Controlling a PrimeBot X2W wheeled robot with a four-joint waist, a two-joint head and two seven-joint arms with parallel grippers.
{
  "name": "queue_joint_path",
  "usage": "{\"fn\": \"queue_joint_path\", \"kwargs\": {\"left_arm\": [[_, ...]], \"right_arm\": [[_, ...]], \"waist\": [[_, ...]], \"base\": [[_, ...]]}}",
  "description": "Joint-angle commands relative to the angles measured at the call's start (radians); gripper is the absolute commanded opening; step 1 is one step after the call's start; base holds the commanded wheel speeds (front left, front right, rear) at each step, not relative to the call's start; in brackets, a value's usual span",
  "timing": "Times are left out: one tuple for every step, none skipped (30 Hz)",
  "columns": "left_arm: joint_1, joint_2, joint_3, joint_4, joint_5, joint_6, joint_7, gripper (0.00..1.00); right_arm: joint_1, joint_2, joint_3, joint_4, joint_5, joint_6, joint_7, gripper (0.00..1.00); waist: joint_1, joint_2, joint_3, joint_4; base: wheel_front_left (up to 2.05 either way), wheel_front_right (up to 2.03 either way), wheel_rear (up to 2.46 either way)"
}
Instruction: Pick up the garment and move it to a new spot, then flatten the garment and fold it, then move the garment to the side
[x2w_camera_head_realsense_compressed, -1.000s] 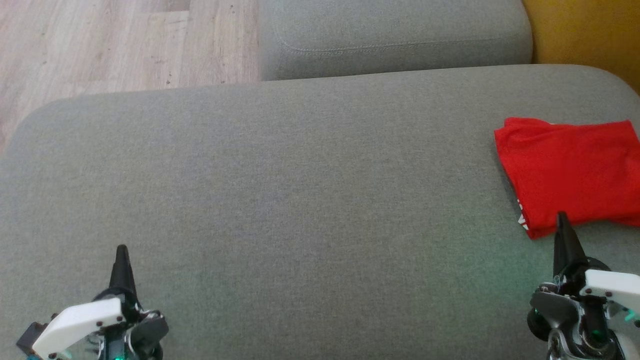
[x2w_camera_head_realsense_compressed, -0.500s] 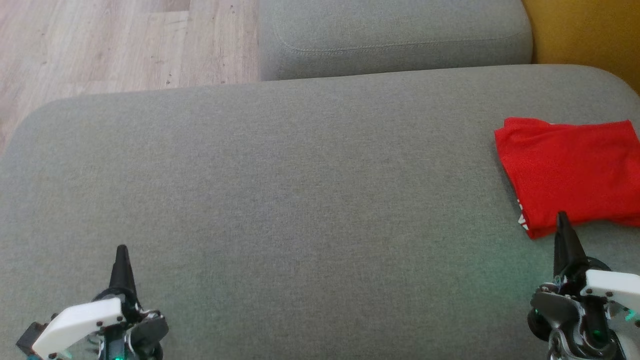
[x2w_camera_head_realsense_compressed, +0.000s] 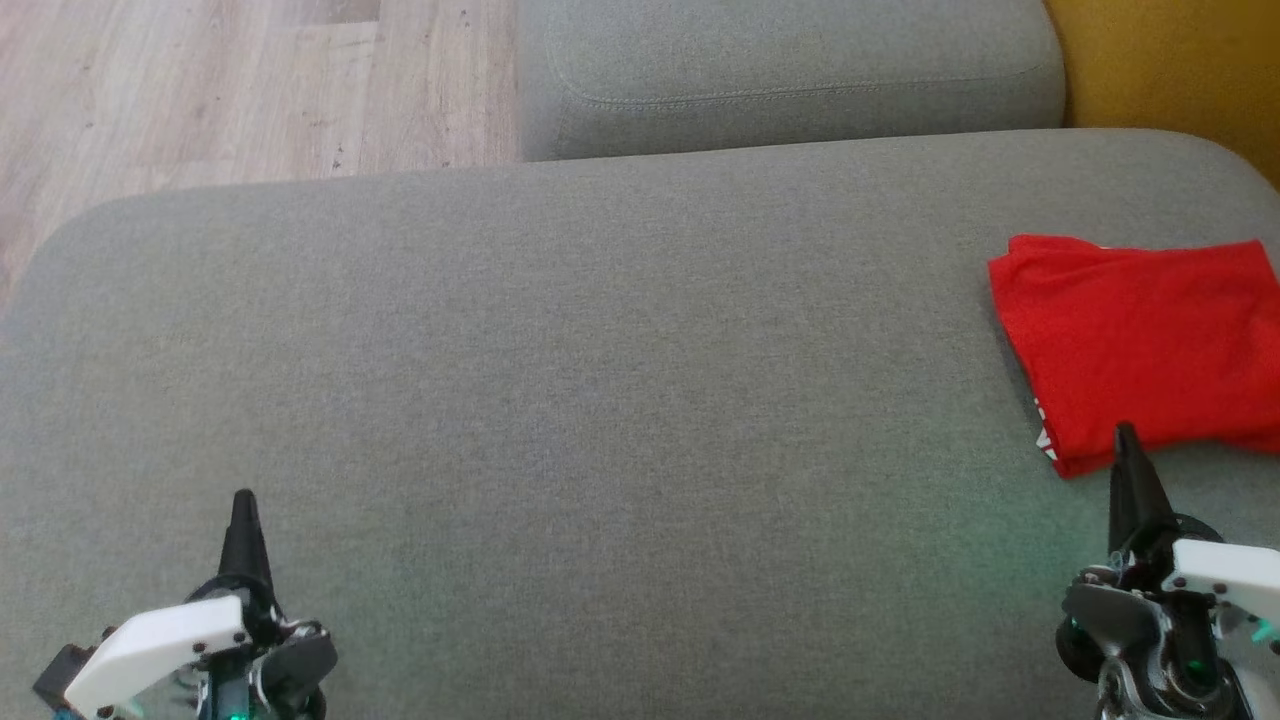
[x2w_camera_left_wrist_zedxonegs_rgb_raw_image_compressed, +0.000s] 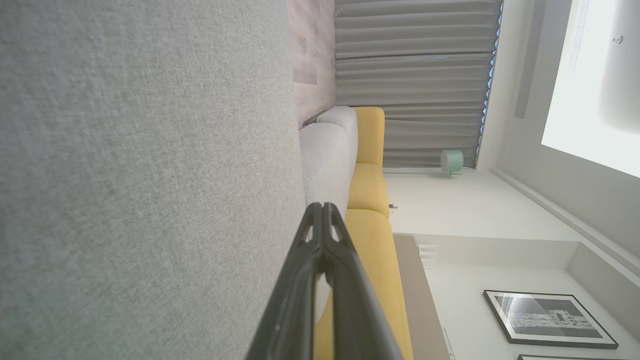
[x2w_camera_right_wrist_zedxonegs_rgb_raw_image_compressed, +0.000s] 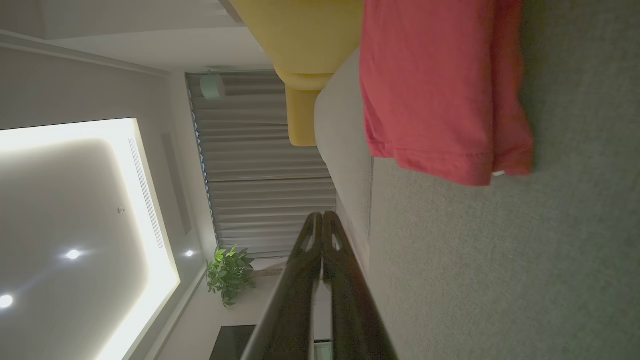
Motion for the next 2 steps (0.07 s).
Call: {"fn": "queue_joint_path", "kwargs": {"left_arm": [[-0.048, 0.005, 0.036, -0.036, -0.005, -0.007, 0.008, 0.0], [-0.048, 0.005, 0.036, -0.036, -0.005, -0.007, 0.008, 0.0]], "right_arm": [[-0.05, -0.009, 0.017, -0.038, -0.003, 0.007, 0.006, 0.0], [-0.05, -0.008, 0.017, -0.038, -0.003, 0.007, 0.006, 0.0]], "waist": [[0.0, 0.0, 0.0, 0.0], [0.0, 0.0, 0.0, 0.0]], "base": [[0.0, 0.0, 0.0], [0.0, 0.0, 0.0]]}}
